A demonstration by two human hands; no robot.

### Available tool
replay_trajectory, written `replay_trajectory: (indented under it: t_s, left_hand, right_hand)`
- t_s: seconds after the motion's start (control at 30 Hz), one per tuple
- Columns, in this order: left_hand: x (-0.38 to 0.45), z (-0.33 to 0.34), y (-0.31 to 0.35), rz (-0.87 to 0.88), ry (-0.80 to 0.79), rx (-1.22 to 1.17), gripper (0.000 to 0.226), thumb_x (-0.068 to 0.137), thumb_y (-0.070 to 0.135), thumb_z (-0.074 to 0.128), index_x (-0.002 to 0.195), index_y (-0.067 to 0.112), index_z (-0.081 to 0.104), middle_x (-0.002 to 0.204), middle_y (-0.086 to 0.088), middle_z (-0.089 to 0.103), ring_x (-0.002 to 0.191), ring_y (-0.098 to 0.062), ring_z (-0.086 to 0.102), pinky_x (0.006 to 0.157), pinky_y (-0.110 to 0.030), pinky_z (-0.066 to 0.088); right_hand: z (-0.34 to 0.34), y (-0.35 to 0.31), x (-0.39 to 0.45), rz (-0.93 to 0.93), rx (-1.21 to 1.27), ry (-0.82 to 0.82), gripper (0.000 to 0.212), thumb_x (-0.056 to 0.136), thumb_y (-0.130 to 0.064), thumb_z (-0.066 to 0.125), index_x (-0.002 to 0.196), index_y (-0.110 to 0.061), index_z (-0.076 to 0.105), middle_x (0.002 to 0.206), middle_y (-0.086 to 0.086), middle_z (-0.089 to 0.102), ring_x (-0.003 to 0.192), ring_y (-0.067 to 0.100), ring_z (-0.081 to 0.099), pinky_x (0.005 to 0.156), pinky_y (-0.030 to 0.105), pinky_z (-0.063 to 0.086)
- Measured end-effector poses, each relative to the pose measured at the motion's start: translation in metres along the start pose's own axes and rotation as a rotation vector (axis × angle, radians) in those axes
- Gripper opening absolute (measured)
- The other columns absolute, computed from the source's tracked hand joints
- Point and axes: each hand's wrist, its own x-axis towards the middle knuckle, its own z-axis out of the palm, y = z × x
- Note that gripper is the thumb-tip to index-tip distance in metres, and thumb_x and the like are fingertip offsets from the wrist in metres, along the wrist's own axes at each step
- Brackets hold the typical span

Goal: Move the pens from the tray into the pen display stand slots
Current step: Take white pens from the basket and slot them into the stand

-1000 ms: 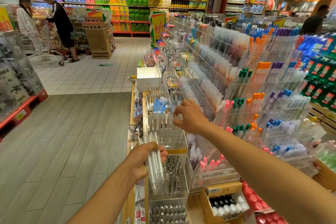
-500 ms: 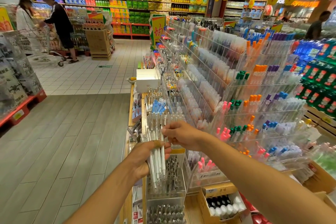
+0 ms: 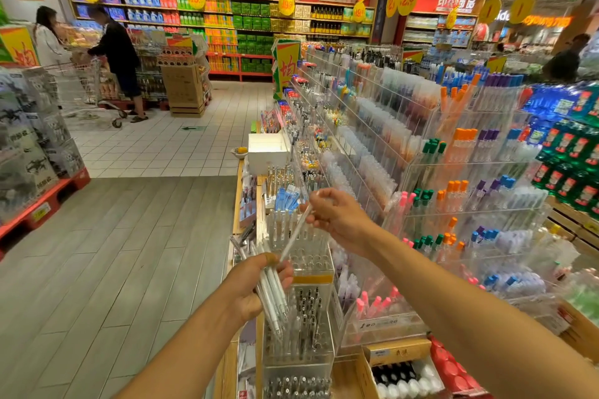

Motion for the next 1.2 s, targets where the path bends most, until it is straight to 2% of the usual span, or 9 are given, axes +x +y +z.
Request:
replay_trajectory:
  t_s: [0.1,0.2,0.33,0.43,0.57,0.7,0.8,0.9,1.2]
  left_hand:
    - [0.005,-0.007,-0.002,0.007,0.061,0.022,0.015,0.093,0.002,0.057,0.105,-0.007,0.059,0.07,-0.019,0.067,0.056,-0.025,0.067,0.05,-0.033,0.059]
    - [0.007,-0.01,-0.003,0.001,0.067,0.03,0.014,0.093,0.001,0.057,0.105,-0.006,0.059,0.073,-0.021,0.068,0.06,-0.027,0.069,0.052,-0.035,0.06]
    - [0.008,-0.008,-0.002,-0.008,0.061,0.044,0.016,0.095,0.001,0.055,0.105,-0.01,0.06,0.08,-0.025,0.072,0.067,-0.031,0.073,0.052,-0.037,0.06]
    - [0.008,-0.006,-0.001,-0.009,0.053,0.053,0.018,0.095,0.001,0.054,0.107,-0.011,0.059,0.082,-0.026,0.072,0.066,-0.031,0.073,0.05,-0.035,0.059]
    - [0.011,-0.008,0.001,-0.008,0.063,0.05,0.014,0.095,0.001,0.054,0.098,-0.011,0.061,0.077,-0.025,0.072,0.064,-0.03,0.073,0.05,-0.036,0.06]
    - [0.014,-0.01,0.002,-0.006,0.069,0.048,0.015,0.095,0.002,0.055,0.094,-0.011,0.063,0.075,-0.024,0.072,0.062,-0.03,0.073,0.052,-0.038,0.061]
    - [0.016,-0.009,0.002,-0.004,0.073,0.057,0.014,0.094,0.001,0.055,0.093,-0.011,0.063,0.074,-0.024,0.072,0.062,-0.03,0.073,0.052,-0.037,0.061]
    - [0.017,-0.007,0.002,-0.006,0.07,0.076,0.013,0.093,0.0,0.057,0.093,-0.012,0.064,0.076,-0.024,0.072,0.065,-0.03,0.073,0.051,-0.036,0.06]
    - [0.018,-0.009,0.004,-0.013,0.058,0.087,0.013,0.092,0.0,0.058,0.093,-0.011,0.065,0.079,-0.024,0.072,0.07,-0.03,0.073,0.054,-0.036,0.061]
  right_hand:
    - [-0.006,-0.013,0.009,-0.161,-0.191,0.097,0.01,0.096,-0.009,0.055,0.105,-0.005,0.055,0.091,0.015,0.068,0.067,0.02,0.067,0.063,0.027,0.056]
    - [-0.008,-0.017,0.019,-0.273,-0.532,0.182,0.006,0.093,-0.014,0.062,0.097,-0.013,0.057,0.083,0.009,0.069,0.065,0.017,0.068,0.059,0.025,0.052]
    - [-0.008,-0.009,0.028,-0.265,-0.826,0.183,0.012,0.09,-0.022,0.067,0.087,-0.019,0.056,0.076,0.002,0.067,0.067,0.014,0.066,0.061,0.026,0.05]
    - [-0.008,-0.001,0.031,-0.219,-0.898,0.154,0.017,0.09,-0.025,0.067,0.083,-0.019,0.053,0.084,0.007,0.068,0.075,0.021,0.065,0.069,0.036,0.054]
    - [-0.009,0.0,0.032,-0.241,-0.999,0.169,0.02,0.089,-0.03,0.067,0.078,-0.024,0.052,0.076,-0.004,0.06,0.065,0.009,0.052,0.059,0.023,0.04]
    - [-0.012,-0.002,0.035,-0.255,-1.081,0.124,0.019,0.091,-0.033,0.066,0.082,-0.019,0.055,0.073,-0.002,0.057,0.063,0.012,0.049,0.058,0.025,0.04]
    - [-0.011,-0.004,0.036,-0.273,-1.207,0.107,0.02,0.091,-0.036,0.065,0.082,-0.022,0.055,0.071,-0.005,0.056,0.059,0.008,0.046,0.053,0.021,0.034]
    - [-0.007,0.0,0.036,-0.262,-1.289,0.046,0.018,0.091,-0.036,0.066,0.084,-0.021,0.057,0.072,-0.005,0.059,0.06,0.007,0.05,0.054,0.022,0.036]
    - [-0.003,-0.019,0.036,-0.304,-1.321,0.039,0.018,0.09,-0.03,0.068,0.08,-0.02,0.057,0.07,-0.007,0.055,0.06,0.005,0.046,0.051,0.019,0.031]
